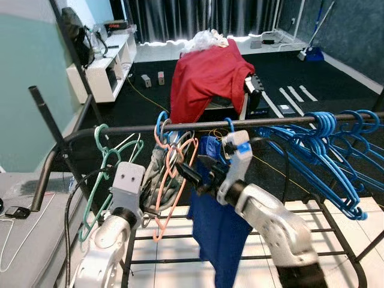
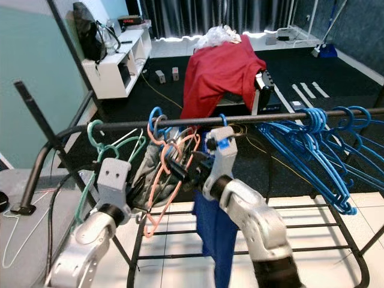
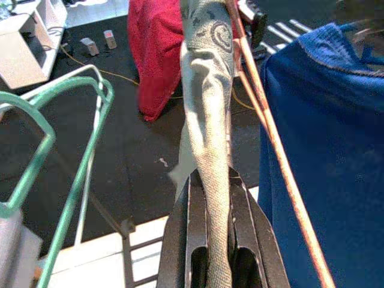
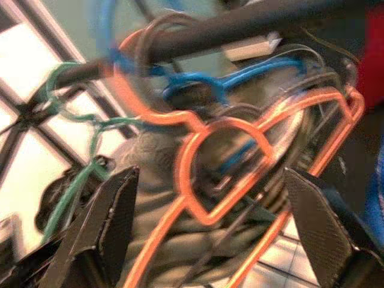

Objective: Hang hanger

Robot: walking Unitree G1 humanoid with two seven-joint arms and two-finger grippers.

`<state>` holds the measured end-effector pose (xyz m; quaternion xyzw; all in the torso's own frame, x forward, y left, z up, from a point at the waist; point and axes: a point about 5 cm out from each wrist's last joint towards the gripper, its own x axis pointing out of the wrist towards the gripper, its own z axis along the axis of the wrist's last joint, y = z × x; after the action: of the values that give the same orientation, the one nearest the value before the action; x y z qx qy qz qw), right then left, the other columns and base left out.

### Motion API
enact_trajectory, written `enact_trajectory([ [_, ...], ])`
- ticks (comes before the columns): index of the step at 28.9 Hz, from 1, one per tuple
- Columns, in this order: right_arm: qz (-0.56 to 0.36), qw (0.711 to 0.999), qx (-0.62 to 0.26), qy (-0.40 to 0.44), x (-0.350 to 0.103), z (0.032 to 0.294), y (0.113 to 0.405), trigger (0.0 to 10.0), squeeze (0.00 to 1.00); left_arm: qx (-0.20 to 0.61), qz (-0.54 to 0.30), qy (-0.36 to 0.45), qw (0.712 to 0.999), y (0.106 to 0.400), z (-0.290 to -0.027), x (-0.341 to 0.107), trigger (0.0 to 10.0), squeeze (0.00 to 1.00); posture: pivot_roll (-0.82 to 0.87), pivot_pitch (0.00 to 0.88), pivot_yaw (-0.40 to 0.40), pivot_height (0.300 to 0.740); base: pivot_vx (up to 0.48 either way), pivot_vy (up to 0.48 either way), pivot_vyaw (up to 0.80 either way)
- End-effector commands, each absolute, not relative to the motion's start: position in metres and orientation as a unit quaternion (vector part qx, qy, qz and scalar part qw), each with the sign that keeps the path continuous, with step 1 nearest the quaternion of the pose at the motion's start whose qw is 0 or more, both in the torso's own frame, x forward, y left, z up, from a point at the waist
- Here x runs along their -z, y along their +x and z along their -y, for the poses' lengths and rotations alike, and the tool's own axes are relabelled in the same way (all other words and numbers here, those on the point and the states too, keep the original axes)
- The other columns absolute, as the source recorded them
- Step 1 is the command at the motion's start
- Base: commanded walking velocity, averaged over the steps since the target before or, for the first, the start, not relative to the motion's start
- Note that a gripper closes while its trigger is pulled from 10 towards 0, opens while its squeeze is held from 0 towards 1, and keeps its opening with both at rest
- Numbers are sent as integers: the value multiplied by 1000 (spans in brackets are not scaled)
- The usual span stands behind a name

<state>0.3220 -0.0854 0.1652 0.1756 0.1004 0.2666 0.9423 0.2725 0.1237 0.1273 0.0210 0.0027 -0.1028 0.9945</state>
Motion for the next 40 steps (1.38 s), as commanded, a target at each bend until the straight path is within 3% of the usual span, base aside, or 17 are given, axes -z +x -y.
enact_trajectory([
  [1,-115,943,-243,195,-159,87,327,10000,0,103,39,28,994,272,-120,-145,0,0,-2,0,19,740,0,0,0],
  [9,-179,906,-266,276,-152,63,335,10000,0,110,44,21,993,267,-108,-148,0,0,34,0,4,740,0,0,0],
  [15,-219,892,-285,273,-146,54,330,10000,0,113,43,23,992,267,-107,-149,0,0,29,0,8,740,0,0,0],
  [30,-274,902,-235,235,-125,62,329,9843,0,115,42,27,992,266,-104,-149,0,0,25,0,7,740,0,0,0],
  [31,-281,903,-231,230,-122,64,329,0,0,114,42,27,992,266,-104,-150,0,0,26,0,4,740,0,0,0],
  [40,-262,907,-248,217,-127,65,328,0,0,112,42,29,992,267,-104,-150,0,0,19,0,0,740,0,0,0],
])
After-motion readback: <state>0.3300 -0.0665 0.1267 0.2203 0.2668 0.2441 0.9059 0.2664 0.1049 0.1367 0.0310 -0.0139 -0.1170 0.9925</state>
